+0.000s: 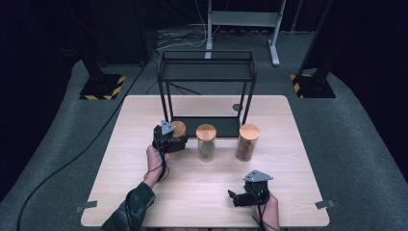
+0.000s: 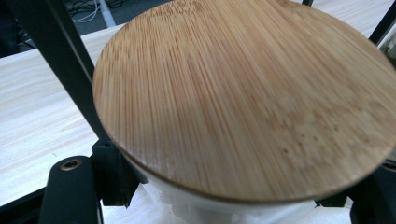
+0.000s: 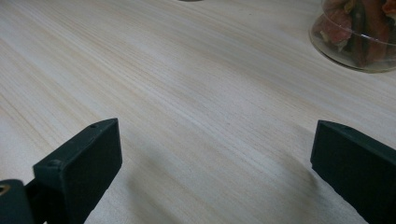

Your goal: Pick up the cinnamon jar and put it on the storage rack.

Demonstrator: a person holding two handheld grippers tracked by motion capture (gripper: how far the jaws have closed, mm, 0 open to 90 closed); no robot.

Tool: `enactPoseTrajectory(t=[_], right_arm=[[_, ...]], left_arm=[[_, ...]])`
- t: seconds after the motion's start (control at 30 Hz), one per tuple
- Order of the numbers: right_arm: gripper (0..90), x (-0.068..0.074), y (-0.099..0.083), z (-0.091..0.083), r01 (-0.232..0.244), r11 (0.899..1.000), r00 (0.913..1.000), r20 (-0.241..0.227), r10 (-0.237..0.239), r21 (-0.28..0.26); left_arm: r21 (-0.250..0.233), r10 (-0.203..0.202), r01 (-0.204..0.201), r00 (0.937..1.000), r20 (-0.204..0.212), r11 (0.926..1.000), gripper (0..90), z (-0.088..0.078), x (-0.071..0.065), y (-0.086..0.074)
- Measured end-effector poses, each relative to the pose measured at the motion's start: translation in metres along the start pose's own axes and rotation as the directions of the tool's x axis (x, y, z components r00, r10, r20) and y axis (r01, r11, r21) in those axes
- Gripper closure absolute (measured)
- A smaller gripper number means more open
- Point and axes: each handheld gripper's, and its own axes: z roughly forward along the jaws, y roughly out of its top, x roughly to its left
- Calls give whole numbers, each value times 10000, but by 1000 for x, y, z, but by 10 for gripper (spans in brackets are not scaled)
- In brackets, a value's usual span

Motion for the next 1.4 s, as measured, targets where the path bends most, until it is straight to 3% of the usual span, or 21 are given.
enactPoseTrajectory(t=[1.4], right_arm=[[13,0,0,0,18,10000,10000,-33,-18,-32]], left_arm=[[105,67,-68,9999,76,9999,257,25,-7,10]])
